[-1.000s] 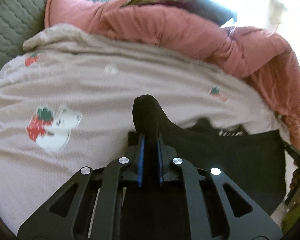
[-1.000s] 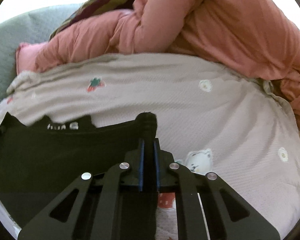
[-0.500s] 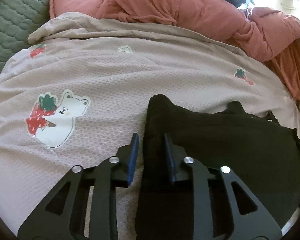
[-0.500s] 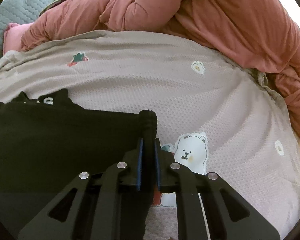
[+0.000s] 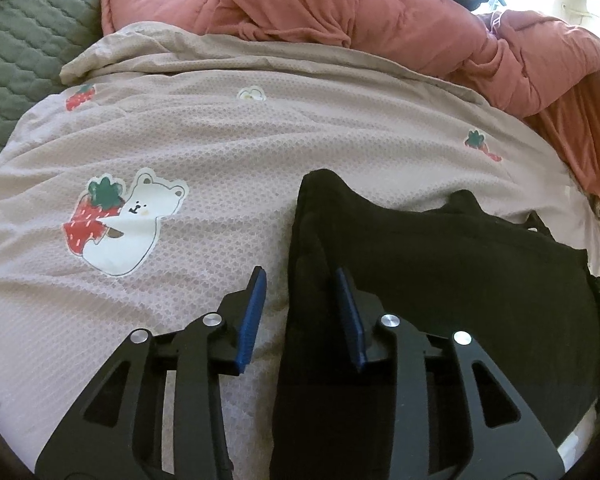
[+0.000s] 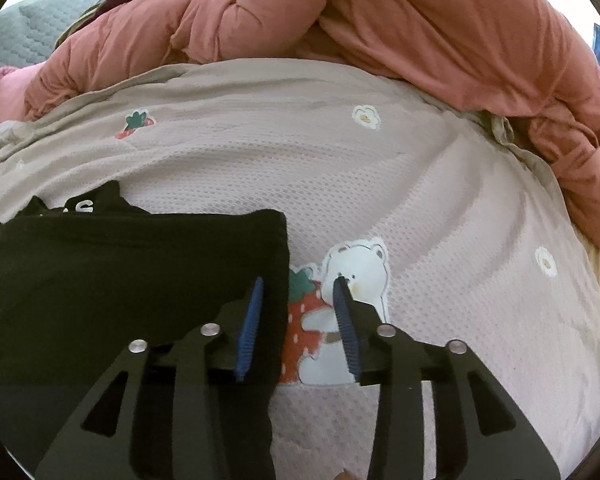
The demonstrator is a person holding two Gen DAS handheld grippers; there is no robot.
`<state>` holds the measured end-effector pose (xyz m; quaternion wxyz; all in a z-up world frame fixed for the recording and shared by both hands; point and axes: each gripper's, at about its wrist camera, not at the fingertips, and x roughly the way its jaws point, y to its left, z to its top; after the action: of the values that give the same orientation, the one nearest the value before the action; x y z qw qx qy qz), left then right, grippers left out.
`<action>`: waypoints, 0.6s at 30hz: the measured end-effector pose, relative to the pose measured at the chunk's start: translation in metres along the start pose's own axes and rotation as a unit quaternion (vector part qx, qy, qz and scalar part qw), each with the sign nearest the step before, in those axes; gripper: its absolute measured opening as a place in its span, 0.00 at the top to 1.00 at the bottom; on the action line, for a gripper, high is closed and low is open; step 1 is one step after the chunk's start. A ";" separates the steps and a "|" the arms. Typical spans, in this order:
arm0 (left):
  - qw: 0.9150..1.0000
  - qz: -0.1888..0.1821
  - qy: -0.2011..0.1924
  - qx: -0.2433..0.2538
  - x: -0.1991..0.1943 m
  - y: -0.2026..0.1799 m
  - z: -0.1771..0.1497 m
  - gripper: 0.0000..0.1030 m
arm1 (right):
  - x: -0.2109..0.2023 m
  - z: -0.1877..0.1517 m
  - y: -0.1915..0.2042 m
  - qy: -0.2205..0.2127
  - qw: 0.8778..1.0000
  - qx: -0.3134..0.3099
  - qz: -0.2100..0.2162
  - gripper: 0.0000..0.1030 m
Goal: Fold small clothes
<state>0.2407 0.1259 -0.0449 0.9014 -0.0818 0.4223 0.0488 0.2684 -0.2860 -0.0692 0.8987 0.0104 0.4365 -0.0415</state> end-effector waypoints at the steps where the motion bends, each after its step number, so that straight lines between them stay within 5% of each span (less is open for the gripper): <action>1: 1.000 0.000 0.001 -0.001 -0.001 0.000 -0.001 0.72 | -0.001 -0.001 -0.001 0.000 1.000 0.002 0.001 0.61; 12: 1.000 0.003 -0.002 -0.011 -0.016 0.003 -0.006 0.65 | -0.030 -0.011 -0.007 -0.014 1.000 0.016 0.011 0.46; 18: 1.000 0.010 -0.021 -0.003 -0.034 -0.001 -0.005 0.48 | -0.058 -0.017 -0.003 -0.036 0.999 0.014 0.028 0.42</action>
<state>0.2152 0.1236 -0.0216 0.9092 -0.0795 0.4042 0.0610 0.2190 -0.2847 -0.0338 0.9144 0.0333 0.4028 -0.0228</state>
